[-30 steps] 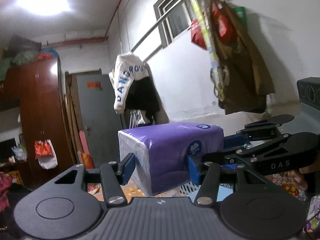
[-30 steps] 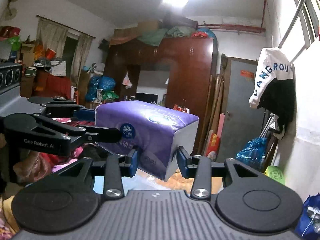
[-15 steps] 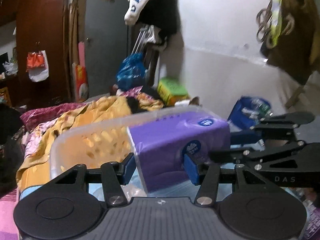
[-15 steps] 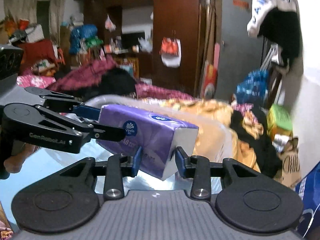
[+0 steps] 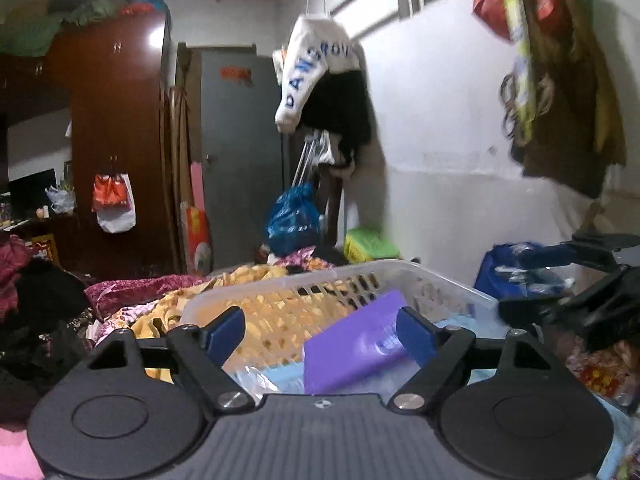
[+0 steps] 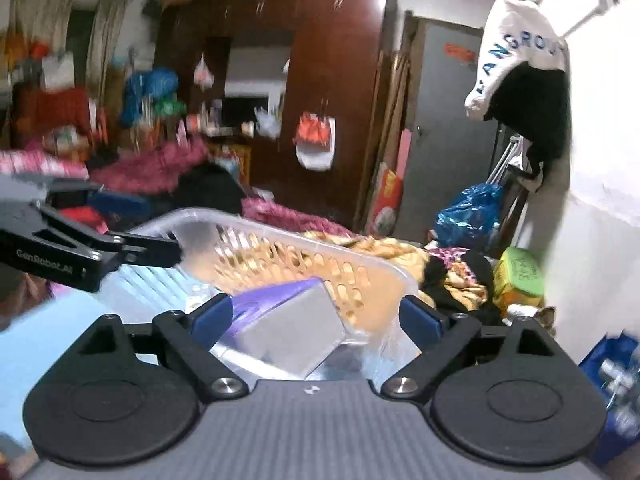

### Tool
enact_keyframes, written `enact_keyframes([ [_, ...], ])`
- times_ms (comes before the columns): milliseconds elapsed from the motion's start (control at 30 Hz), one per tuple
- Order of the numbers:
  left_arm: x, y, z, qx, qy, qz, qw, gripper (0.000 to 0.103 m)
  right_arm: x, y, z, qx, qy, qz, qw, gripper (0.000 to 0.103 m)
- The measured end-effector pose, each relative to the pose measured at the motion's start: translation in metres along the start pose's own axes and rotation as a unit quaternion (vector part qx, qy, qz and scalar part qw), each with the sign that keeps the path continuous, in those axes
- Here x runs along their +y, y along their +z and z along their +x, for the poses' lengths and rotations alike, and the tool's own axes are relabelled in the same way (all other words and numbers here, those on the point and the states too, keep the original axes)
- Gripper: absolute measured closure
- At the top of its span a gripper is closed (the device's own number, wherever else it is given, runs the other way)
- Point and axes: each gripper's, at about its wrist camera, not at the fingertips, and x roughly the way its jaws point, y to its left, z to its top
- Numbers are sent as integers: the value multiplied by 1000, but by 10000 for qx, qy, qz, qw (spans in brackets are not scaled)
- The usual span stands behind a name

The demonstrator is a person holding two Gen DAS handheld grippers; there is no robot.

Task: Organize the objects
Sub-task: 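Lift the tissue pack into the white basket and open both tools, then grasp the bagged white bottle with the left tool while the right tool grasps the orange bottle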

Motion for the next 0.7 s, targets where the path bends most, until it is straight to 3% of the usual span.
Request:
enact_keyframes([
  [33,-3,-10,-12,-28,-65,28,10000,13,-3,-8,-15,-174,112,149,9997,0],
  [133,-15,-46,-44,-147,-137,209,9996,13,-3,-43,-58,-608,203,329,9974,0],
  [300,-17,-102,-68,-286,-70,-178,9994,13,1,-117,-85,-737,161,889,9932,0],
  [400,-10,-119,-63,-118,3,-339,9994,13,4,-154,-89,-824,254,1218,9888,0],
  [500,-5,-116,-48,-7,427,-288,9987,13,7,-157,-76,-654,284,1319,9887,0],
  [600,-1,-108,-31,194,456,-282,9984,13,16,-148,-62,-337,144,1272,9912,0],
  [700,1,-107,-19,410,527,-283,9974,13,24,-147,-53,-176,283,1249,9916,0],
])
